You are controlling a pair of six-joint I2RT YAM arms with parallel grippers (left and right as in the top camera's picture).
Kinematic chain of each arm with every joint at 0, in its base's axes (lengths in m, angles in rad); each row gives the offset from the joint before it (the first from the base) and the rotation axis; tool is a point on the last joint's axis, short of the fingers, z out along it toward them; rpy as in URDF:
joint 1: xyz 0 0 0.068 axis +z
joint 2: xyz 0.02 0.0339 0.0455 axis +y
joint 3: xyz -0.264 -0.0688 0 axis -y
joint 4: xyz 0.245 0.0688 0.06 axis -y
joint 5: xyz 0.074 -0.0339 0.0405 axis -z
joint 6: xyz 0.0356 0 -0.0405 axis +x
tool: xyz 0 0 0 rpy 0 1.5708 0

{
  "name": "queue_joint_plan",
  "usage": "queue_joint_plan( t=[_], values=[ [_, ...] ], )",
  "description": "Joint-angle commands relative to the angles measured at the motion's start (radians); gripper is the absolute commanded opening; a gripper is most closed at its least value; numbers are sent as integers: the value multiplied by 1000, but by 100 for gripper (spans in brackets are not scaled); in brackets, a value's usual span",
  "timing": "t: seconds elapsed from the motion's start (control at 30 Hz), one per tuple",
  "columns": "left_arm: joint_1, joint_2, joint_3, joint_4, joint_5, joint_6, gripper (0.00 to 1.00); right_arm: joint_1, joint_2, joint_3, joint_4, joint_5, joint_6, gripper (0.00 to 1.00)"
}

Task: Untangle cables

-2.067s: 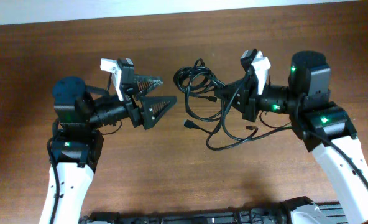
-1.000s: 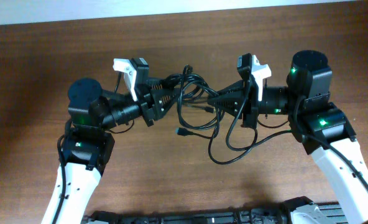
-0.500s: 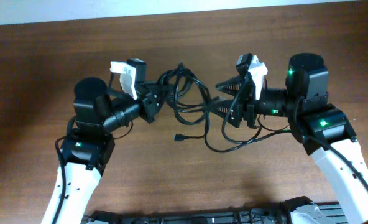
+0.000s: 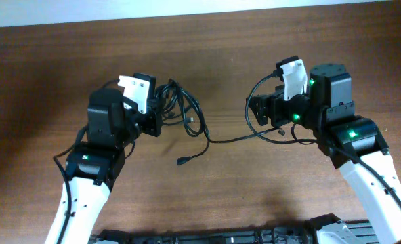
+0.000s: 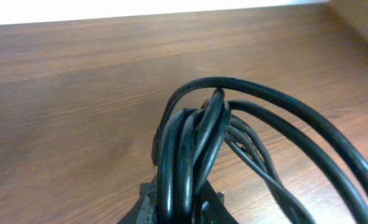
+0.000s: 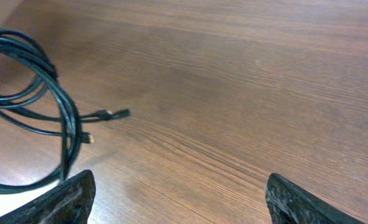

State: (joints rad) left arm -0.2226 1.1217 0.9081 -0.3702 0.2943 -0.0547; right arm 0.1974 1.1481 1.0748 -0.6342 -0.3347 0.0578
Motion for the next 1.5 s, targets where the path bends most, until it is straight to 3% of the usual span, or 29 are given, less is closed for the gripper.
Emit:
queue_joint_plan(
  t=[0.0,0.1,0.23,0.4,0.57,0.63,0.7,0.93,1.1,1.3,1.47],
  values=[
    [1,-6,14,-30,-147,32,0,5,-14,2,-15,79,14,87],
    [1,-6,14,-83,-271,-9,0,5,-14,2,-51,161,15,88],
    [1,-6,14,-88,-269,-9,0,5,-13,2,-70,226,14,88],
    [1,-7,15,-84,-249,-12,0,5,-13,2,-173,472,58,93],
    [1,-8,15,48,-3,-13,0,5,-4,2,-197,483,25,97],
    [1,-8,15,220,202,-66,0,5,14,2,-215,519,20,97],
    [1,-8,14,353,313,-127,0,5,40,2,-239,574,21,98],
    [1,-10,15,702,526,-311,0,5,139,1,-251,636,21,98],
    [4,-10,14,941,488,-376,0,5,180,1,-244,635,8,98],
    [4,-10,15,1215,260,-476,0,5,183,1,-244,635,2,99],
    [4,-10,15,1361,125,-480,0,5,183,-8,-240,636,-2,99]
  ],
)
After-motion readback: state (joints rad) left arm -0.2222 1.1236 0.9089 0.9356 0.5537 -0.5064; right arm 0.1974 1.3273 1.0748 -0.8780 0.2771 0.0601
